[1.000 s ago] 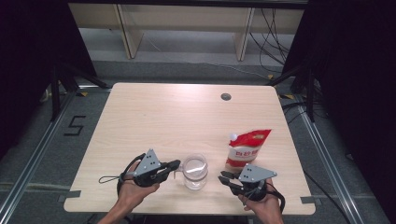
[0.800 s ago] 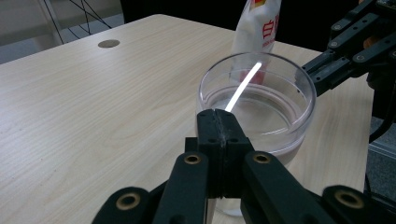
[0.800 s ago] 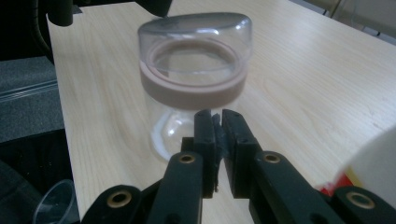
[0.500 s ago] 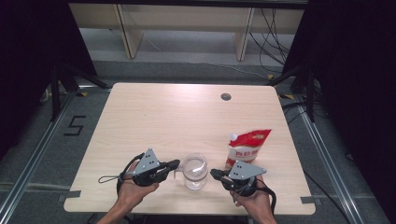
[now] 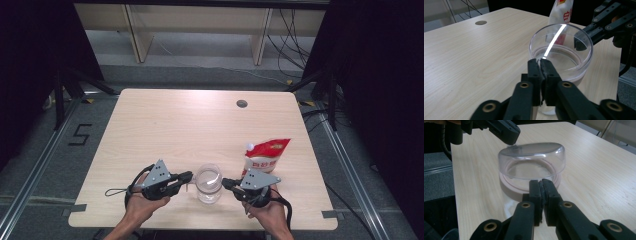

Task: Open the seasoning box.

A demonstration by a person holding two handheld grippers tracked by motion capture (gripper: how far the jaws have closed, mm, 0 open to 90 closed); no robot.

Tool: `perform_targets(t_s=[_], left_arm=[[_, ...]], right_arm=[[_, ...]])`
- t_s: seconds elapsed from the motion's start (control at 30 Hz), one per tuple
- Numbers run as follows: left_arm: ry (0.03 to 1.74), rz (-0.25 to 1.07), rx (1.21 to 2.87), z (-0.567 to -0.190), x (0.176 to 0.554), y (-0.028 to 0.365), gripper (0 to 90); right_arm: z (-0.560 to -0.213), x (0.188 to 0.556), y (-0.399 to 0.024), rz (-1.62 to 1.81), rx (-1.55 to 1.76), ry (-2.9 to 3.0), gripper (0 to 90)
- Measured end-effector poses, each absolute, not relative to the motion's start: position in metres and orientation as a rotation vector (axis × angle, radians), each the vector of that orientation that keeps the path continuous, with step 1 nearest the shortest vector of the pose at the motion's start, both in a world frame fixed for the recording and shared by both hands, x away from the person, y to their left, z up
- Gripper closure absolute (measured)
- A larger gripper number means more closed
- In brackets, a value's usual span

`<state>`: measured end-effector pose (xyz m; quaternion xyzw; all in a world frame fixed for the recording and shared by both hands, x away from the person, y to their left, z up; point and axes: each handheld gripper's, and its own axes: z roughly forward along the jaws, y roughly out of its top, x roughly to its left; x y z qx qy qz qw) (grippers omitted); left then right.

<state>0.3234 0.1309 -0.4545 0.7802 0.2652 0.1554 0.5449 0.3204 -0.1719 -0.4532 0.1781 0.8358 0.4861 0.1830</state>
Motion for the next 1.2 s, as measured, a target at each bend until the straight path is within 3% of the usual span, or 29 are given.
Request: perform_targets(t_s=[0.13,0.37,0.5,0.63,1.2], left_arm=[[0.650,0.316,1.826,-0.453,0.324,0.147,55.9],[0.693,0.324,1.924,-0.473,0.312,0.155,33.8],[0.694,0.339,1.944,-0.479,0.308,0.159,26.2],[0.680,0.350,1.962,-0.483,0.306,0.166,21.2],[0.732,0.346,1.942,-0.497,0.298,0.173,18.6]], right_arm=[[-0.452,0.318,-0.170,1.387,0.532,2.372,87.4],[-0.449,0.318,-0.166,1.410,0.518,2.362,86.7],[-0.445,0.318,-0.163,1.420,0.517,2.350,86.7],[-0.439,0.319,-0.158,1.418,0.494,2.335,86.7],[-0.420,0.322,-0.138,1.447,0.433,2.305,86.4]])
